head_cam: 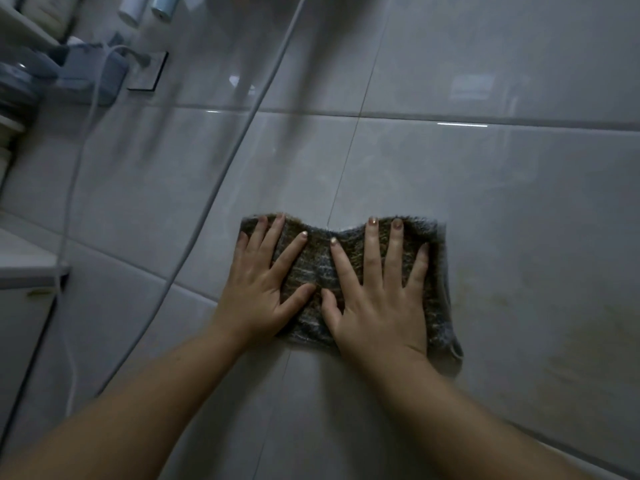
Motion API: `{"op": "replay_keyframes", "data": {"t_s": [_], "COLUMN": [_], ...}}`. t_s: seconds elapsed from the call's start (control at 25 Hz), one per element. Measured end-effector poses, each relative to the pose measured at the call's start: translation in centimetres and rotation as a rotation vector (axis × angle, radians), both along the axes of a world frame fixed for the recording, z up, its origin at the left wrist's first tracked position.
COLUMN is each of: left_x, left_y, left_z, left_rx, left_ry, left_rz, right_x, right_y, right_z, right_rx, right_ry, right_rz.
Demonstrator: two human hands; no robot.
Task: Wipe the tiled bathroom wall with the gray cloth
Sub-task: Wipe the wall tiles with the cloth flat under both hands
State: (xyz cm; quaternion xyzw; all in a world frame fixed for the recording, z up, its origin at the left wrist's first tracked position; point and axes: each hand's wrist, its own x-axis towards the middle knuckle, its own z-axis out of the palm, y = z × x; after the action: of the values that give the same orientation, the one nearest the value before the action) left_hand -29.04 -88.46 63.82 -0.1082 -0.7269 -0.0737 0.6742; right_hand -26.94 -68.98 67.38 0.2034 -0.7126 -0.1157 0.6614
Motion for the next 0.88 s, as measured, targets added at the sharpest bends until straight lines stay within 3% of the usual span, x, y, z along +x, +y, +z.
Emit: {"op": "replay_keyframes", "data": {"t_s": [0.28, 0.6, 0.88], "left_x": [1.2, 1.0, 2.0], "left_y": [5.5, 8.0, 10.9], "left_z": [-3.0, 6.5, -0.5], "left_rx": [-0.029, 0.0, -0.156], "left_ry": [0.007, 0.0, 0.051], "left_rz": [-0.01, 0.026, 0.002], "right_x": [1.2, 1.0, 1.9], "right_y": [6.1, 8.0, 11.7], "right_z": [-2.2, 4.8, -2.3], "right_rx": [0.06, -0.112, -0.065], "right_ry": [0.019, 0.091, 0.047], "right_rz": [-0.026, -0.047, -0.052]}}
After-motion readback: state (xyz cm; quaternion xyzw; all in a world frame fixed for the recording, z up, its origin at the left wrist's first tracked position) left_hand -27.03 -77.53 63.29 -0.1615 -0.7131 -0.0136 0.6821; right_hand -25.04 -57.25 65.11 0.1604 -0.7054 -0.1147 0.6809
